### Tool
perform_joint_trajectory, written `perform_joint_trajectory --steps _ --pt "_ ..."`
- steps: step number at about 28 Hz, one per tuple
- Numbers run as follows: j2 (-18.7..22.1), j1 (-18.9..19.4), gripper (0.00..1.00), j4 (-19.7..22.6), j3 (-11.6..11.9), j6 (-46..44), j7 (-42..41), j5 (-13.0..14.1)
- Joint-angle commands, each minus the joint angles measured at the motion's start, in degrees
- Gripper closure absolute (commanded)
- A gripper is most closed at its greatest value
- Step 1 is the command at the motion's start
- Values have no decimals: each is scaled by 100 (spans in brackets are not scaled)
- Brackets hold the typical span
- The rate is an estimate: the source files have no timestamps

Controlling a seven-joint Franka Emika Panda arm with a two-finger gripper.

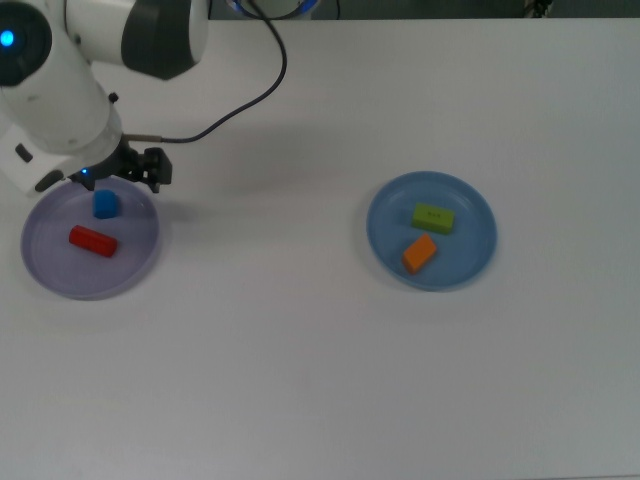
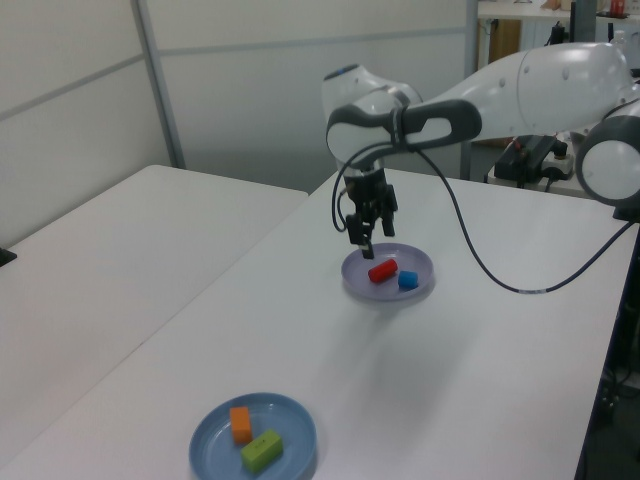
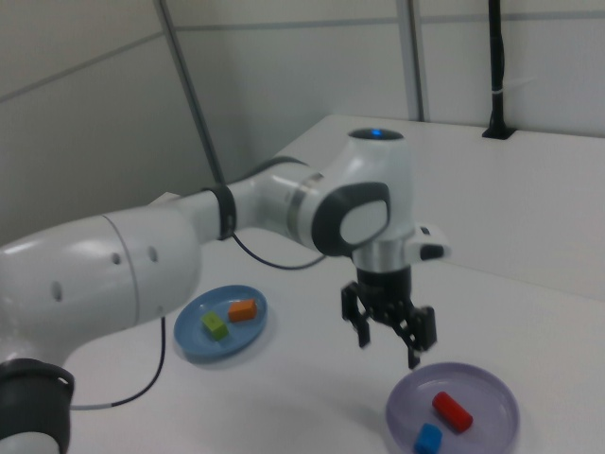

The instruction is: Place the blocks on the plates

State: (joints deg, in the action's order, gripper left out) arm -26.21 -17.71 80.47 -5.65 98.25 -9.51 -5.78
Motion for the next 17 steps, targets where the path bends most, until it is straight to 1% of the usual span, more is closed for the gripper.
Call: perform_joint_trajectory --steps 1,7,11,14,17 --pt "598 294 0 127 47 -297 36 217" --pt "784 488 0 127 38 -333 19 235" --pt "802 532 0 118 20 -316 28 209" --pt "784 646 0 118 -6 -263 28 173" --pt "767 646 0 118 -6 -237 10 165"
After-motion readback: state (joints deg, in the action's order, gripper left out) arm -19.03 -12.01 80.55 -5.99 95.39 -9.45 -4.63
